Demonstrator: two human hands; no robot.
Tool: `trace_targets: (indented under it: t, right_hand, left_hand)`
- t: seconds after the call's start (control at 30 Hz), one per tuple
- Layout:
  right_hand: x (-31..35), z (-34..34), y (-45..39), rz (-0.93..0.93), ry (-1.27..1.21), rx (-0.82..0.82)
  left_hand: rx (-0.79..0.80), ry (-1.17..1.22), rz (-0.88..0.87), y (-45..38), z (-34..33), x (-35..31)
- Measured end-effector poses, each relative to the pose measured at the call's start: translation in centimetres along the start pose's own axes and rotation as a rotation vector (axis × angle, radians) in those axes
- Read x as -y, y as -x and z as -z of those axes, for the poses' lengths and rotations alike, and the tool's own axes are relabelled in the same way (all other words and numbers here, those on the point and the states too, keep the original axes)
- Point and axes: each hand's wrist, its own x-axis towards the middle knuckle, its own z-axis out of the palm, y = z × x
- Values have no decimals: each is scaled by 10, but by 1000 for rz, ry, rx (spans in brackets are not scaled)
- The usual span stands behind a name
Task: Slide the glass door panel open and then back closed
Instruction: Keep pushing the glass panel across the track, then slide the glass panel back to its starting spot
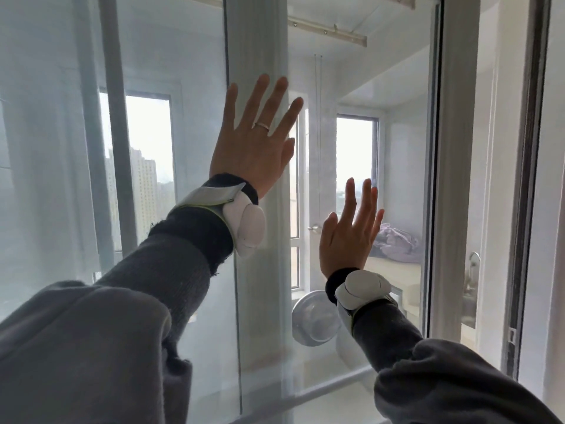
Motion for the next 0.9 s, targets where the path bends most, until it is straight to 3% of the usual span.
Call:
trace_targets:
  t: [0.9]
  right_hand:
    - [-104,11,-40,-35,-31,11]
  left_hand:
    - [24,26,33,-48,-26,-100]
